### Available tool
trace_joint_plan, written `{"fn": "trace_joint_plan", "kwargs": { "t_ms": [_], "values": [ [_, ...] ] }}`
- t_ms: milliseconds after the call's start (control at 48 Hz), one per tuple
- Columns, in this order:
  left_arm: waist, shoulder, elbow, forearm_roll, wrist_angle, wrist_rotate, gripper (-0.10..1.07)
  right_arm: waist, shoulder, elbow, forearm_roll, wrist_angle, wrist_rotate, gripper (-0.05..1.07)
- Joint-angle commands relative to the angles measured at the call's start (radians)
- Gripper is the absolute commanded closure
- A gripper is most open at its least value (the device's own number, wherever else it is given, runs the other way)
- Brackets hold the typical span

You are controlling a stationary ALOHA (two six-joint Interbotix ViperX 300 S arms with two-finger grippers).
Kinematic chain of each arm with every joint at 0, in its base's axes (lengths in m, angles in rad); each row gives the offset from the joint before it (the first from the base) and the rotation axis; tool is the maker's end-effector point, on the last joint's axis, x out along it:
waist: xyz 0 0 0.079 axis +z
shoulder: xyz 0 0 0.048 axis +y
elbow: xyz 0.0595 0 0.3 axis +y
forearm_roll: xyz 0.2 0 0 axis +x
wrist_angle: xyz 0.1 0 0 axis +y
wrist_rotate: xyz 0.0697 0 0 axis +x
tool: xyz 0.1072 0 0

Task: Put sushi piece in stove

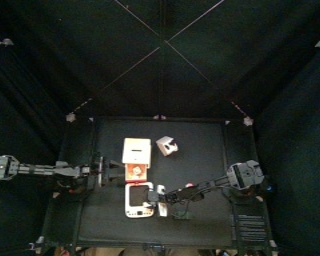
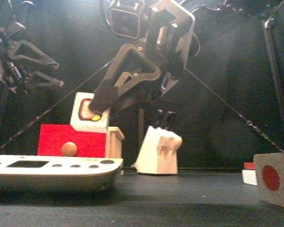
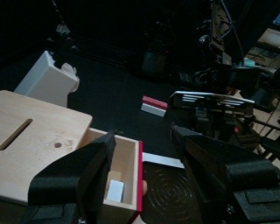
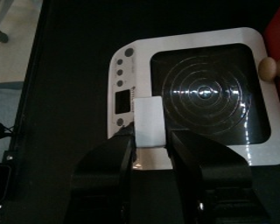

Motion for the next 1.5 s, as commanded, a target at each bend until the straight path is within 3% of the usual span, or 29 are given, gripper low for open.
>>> {"fn": "trace_joint_plan", "kwargs": {
  "t_ms": [0,292,604,1042,1479],
  "values": [
    [0.002,0.003,-0.012,0.0,-0.009,0.0,0.09,-0.017,-0.055,-0.023,-0.002,-0.006,0.0,0.39],
    [0.002,0.003,-0.012,0.0,-0.009,0.002,0.09,-0.172,-0.121,-0.041,-0.009,-0.015,-0.002,0.39],
    [0.002,0.003,-0.008,0.0,-0.009,0.0,0.08,-0.321,-0.072,-0.077,0.049,-0.117,0.003,0.38],
    [0.002,0.003,-0.005,0.002,-0.009,0.003,0.09,-0.328,-0.003,-0.094,0.078,-0.137,0.003,0.37],
    [0.002,0.003,-0.005,0.0,-0.009,0.003,0.08,-0.327,0.017,-0.107,0.077,-0.137,0.003,0.21]
  ]
}}
